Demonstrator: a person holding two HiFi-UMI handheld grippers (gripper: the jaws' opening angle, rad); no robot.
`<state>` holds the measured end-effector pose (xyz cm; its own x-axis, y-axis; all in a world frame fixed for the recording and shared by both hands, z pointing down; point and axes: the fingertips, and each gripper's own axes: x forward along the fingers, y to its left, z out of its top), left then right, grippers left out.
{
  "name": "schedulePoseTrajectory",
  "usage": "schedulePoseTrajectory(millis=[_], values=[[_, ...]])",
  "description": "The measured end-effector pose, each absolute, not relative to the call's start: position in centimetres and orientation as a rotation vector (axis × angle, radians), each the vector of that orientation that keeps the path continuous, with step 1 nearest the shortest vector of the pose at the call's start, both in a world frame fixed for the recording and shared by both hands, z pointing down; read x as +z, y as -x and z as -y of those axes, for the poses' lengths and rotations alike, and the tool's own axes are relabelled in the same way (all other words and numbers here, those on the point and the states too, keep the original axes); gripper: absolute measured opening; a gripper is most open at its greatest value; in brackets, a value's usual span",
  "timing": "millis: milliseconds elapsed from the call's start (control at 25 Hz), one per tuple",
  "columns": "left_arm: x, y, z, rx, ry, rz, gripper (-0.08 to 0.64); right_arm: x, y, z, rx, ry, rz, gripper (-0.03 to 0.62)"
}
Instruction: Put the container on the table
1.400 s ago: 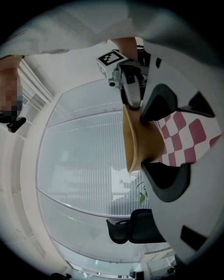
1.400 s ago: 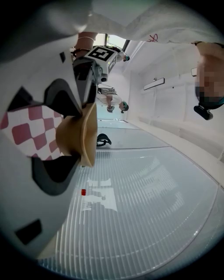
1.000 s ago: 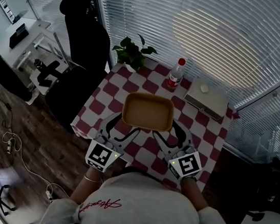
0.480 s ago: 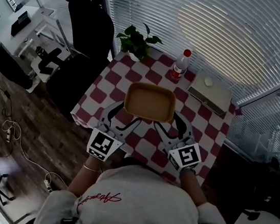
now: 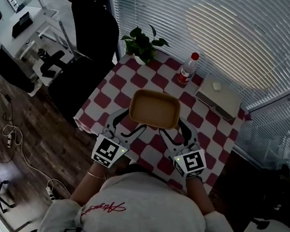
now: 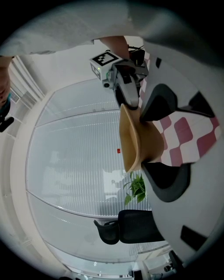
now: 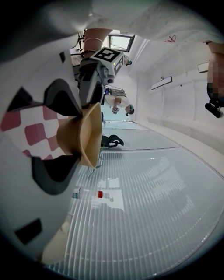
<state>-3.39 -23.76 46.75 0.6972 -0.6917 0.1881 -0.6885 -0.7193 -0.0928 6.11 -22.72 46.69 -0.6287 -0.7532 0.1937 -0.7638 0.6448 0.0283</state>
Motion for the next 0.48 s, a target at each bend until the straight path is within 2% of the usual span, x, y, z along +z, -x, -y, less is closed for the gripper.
schedulePoseTrajectory(millis=[480], values=[[49.7, 3.6, 24.1, -0.41, 2.894, -1.196, 0.293, 49.6, -5.9, 23.1, 0.124, -1.203, 2.631, 0.281]])
